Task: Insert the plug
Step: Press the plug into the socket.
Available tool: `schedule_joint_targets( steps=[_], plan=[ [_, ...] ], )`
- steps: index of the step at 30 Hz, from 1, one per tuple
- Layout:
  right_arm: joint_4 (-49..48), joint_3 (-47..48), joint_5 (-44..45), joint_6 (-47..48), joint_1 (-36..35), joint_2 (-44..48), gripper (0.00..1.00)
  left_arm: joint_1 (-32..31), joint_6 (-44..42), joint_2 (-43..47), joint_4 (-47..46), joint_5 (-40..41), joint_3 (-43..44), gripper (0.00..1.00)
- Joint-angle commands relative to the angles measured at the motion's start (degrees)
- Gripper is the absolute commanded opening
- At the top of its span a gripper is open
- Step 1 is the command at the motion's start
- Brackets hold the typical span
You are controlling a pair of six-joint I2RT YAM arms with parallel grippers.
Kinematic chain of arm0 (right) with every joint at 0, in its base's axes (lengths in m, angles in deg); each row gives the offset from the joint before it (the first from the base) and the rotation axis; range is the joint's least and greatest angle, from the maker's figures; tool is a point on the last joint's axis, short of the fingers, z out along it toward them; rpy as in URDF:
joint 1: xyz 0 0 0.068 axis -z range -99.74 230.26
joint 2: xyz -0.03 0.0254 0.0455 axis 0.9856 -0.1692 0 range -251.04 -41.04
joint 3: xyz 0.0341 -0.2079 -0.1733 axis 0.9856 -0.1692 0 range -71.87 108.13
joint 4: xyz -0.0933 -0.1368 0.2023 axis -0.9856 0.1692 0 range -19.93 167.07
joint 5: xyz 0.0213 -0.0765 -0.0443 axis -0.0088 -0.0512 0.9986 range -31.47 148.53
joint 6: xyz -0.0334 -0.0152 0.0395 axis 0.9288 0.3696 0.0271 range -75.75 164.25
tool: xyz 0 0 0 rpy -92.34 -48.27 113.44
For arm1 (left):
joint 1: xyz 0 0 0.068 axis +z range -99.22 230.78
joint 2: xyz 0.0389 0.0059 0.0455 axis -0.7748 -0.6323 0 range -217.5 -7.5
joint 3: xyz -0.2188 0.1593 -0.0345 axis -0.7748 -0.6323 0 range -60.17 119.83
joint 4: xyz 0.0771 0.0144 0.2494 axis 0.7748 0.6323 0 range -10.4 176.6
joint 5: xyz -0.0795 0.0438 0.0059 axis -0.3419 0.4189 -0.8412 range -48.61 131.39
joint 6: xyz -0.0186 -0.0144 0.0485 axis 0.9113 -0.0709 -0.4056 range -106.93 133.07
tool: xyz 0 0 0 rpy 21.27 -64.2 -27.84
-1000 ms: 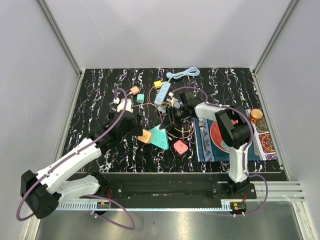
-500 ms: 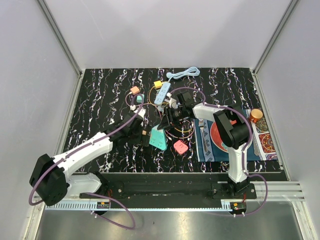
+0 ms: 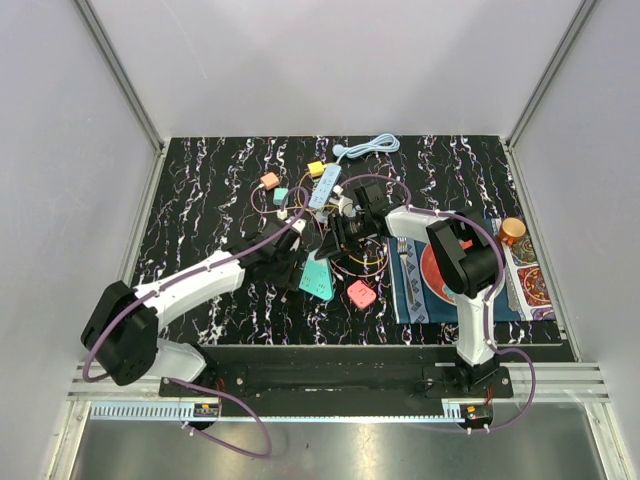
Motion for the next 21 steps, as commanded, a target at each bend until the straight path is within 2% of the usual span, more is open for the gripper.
schedule_joint_targets(
  steps=[1, 3, 10, 12, 21],
  plan=[
    [0.17, 0.2, 3.62, 2.58, -0.3, -1.98, 0.0, 0.02, -1.16, -1.91, -1.8, -1.8, 2.48, 0.61],
    [0.16, 0.2, 3.54, 2.76, -0.3, -2.15, 0.0, -0.42, -0.9, -2.7, -1.97, -1.63, 2.21, 0.52],
    [-0.1, 0.03, 3.27, 2.85, -0.3, -2.15, 0.0, -5.42, 0.94, -8.23, -2.06, 1.8, 0.63, 0.08],
    [-0.27, 0.03, 2.92, 2.85, -0.3, -2.42, 0.0, -7.01, 1.65, -10.08, -2.32, 3.03, 0.63, 0.0],
    [-0.27, -0.24, 2.66, 2.67, -0.47, -2.77, 0.0, -8.95, 5.08, -20.72, 0.22, 1.37, 3.96, 0.0]
  ],
)
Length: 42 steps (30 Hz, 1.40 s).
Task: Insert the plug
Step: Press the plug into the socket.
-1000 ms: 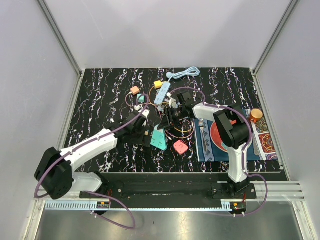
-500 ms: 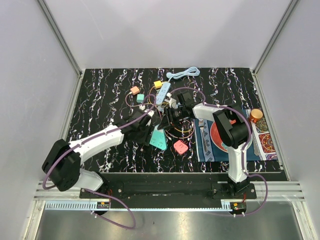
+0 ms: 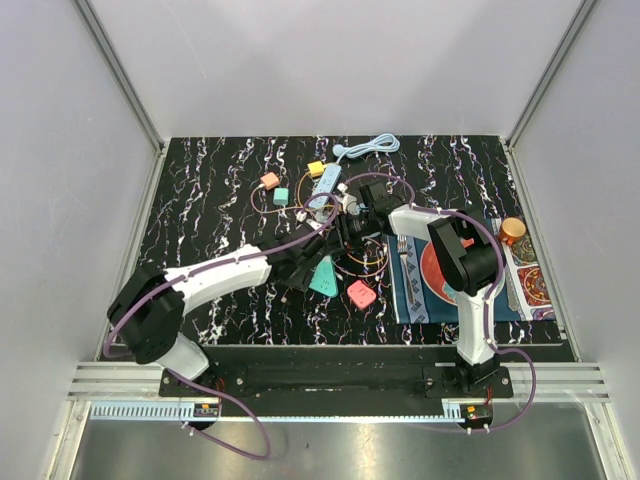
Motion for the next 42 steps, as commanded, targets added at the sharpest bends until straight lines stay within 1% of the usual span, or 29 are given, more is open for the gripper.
schedule_joint_targets(
  steps=[1, 5, 9, 15, 21, 25, 28, 31, 34, 36, 37, 39, 40, 41, 42],
  plan=[
    [0.86, -0.24, 3.31, 1.49, -2.11, -1.92, 0.0, -1.65, 2.8, -11.02, -2.47, -9.06, -0.45, 0.0],
    [0.78, -0.24, 3.31, 1.49, -2.55, -2.18, 0.0, -0.86, 1.49, -11.03, 1.75, -9.76, 3.95, 0.0],
    [1.04, -0.24, 3.05, 1.67, -2.91, -2.44, 0.0, 3.61, -0.18, -10.94, 2.81, -13.27, 6.94, 0.0],
    [1.3, -0.06, 3.05, 1.93, -3.69, -2.44, 0.0, 7.75, -2.21, -14.45, 4.05, -14.42, 9.93, 0.0],
    [2.0, 0.38, 3.05, 2.28, -4.4, -2.88, 0.0, 6.71, -1.77, -18.32, 4.92, -14.87, 12.66, 0.0],
    [2.27, 0.55, 3.58, 2.28, -4.66, -2.62, 0.0, 4.68, -0.45, -21.3, 4.66, -12.58, 10.73, 0.0],
    [2.27, 0.47, 3.84, 2.37, -4.75, -2.53, 0.0, 3.54, -0.1, -23.5, 3.87, -12.92, 9.41, 0.0],
    [2.27, 0.38, 4.01, 2.37, -4.75, -2.36, 0.0, 4.32, -0.89, -23.6, 3.6, -12.14, 9.06, 0.0],
    [2.18, 0.03, 4.28, 2.63, -4.75, -1.74, 0.0, 5.03, -0.63, -19.83, 3.34, -11.09, 9.23, 0.0],
    [2.18, -0.06, 4.45, 2.63, -4.75, -1.48, 0.0, 5.03, -0.54, -16.32, 3.43, -10.38, 10.1, 0.05],
    [2.18, 0.03, 4.63, 2.63, -4.66, -1.48, 0.0, 5.03, -0.45, -15.34, 3.52, -10.12, 10.54, 0.11],
    [2.18, 0.03, 4.63, 2.63, -4.66, -1.3, 0.0, 5.21, -0.36, -12.54, 3.43, -10.03, 11.6, 0.15],
    [2.18, 0.03, 4.72, 2.55, -4.75, -1.3, 0.0, 5.21, -0.27, -11.82, 3.52, -10.03, 11.86, 0.2],
    [2.27, -0.06, 4.72, 2.63, -4.75, -1.21, 0.0, 5.38, -0.19, -11.03, 3.52, -9.85, 12.21, 0.28],
    [2.18, -0.06, 4.81, 2.72, -4.66, -1.21, 0.0, 5.47, -0.19, -9.63, 3.52, -9.68, 12.65, 0.3]
  ],
)
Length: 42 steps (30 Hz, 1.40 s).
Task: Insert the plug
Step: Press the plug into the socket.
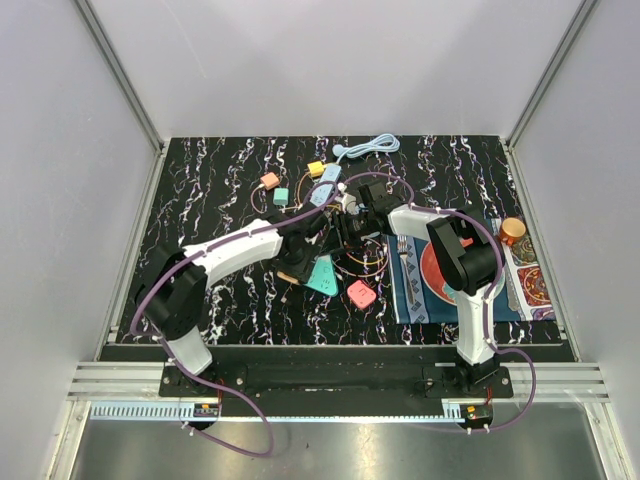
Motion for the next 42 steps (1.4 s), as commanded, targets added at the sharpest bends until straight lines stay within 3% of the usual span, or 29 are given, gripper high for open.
schedule_joint_targets(
  steps=[1, 4, 5, 8, 12, 16, 23, 29, 36, 42],
  plan=[
    [2.64, -0.41, 4.74, 2.28, -4.62, -0.58, 0.0, -0.19, 1.43, 0.89, -10.62, -1.2, -0.85, 0.33],
    [2.64, -0.32, 4.92, 2.37, -4.53, -0.49, 0.0, 0.42, 1.52, 2.83, -10.62, -0.58, -0.23, 0.46],
    [2.64, -0.41, 4.92, 2.37, -4.62, -0.4, 0.0, 0.69, 1.52, 3.27, -10.8, -0.14, -0.23, 0.55],
    [2.73, -0.5, 5.0, 2.37, -4.45, -0.4, 0.0, 1.3, 1.96, 5.55, -11.76, 0.47, -0.93, 0.64],
    [2.73, -0.5, 5.09, 2.46, -4.53, -0.49, 0.0, 1.48, 2.57, 9.94, -13.52, 1.44, -3.3, 0.87],
    [2.73, -0.5, 5.27, 2.46, -4.45, -0.31, 0.0, 1.48, 3.01, 12.85, -14.58, 1.18, -5.5, 0.97],
    [2.64, -0.76, 5.36, 2.46, -4.36, -0.05, 0.0, 1.48, 5.38, 23.28, -16.33, 3.98, -15.06, 0.98],
    [2.64, -0.41, 4.92, 1.85, -3.83, -0.75, 0.0, 1.22, 7.06, 34.28, -23.53, 6.19, -26.93, 0.9],
    [2.73, -0.5, 5.18, 1.76, -3.92, -0.58, 0.0, 0.78, 6.1, 35.7, -31.88, 5.93, -32.57, 0.85],
    [2.73, -0.5, 5.09, 1.58, -3.92, -0.67, 0.0, 0.16, 5.48, 33.95, -33.04, 5.05, -32.75, 0.81]
  ],
)
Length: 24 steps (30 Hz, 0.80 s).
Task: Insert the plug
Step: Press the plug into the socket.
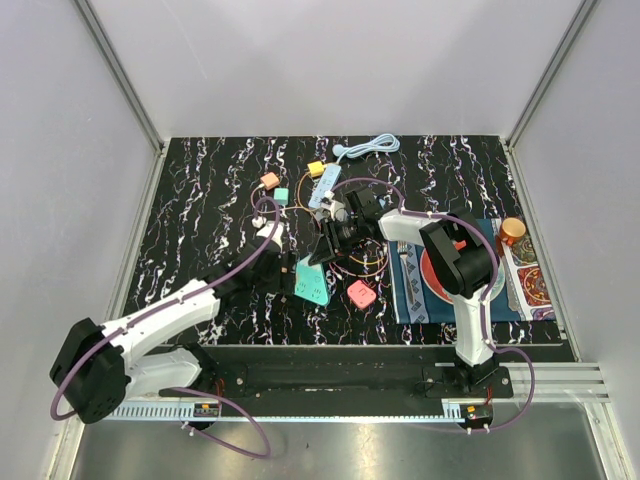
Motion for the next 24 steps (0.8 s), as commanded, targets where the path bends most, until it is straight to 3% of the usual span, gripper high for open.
schedule_joint_targets(
  steps=[1, 3, 14, 18, 24],
  plan=[
    [2.44, -0.5, 5.33, 2.24, -0.03, -0.69, 0.0, -0.63, -0.73, -1.11, -5.36, 1.09, -0.01, 0.77],
    [2.36, -0.5, 5.33, 2.24, -0.11, -0.69, 0.0, -0.89, -1.26, -1.47, -5.45, 1.18, 0.16, 0.71],
    [2.44, -0.5, 5.16, 2.41, -0.03, -0.51, 0.0, -5.98, -2.23, -6.91, -4.57, 0.74, 0.25, 0.12],
    [2.44, -0.5, 5.07, 2.59, 0.24, -0.34, 0.0, -8.27, -1.7, -11.13, -4.4, 0.65, -0.01, 0.0],
    [2.36, -0.94, 5.16, 2.85, 1.2, 0.45, 0.0, -9.94, 0.58, -14.39, -3.61, -2.24, -1.06, 0.0]
  ],
)
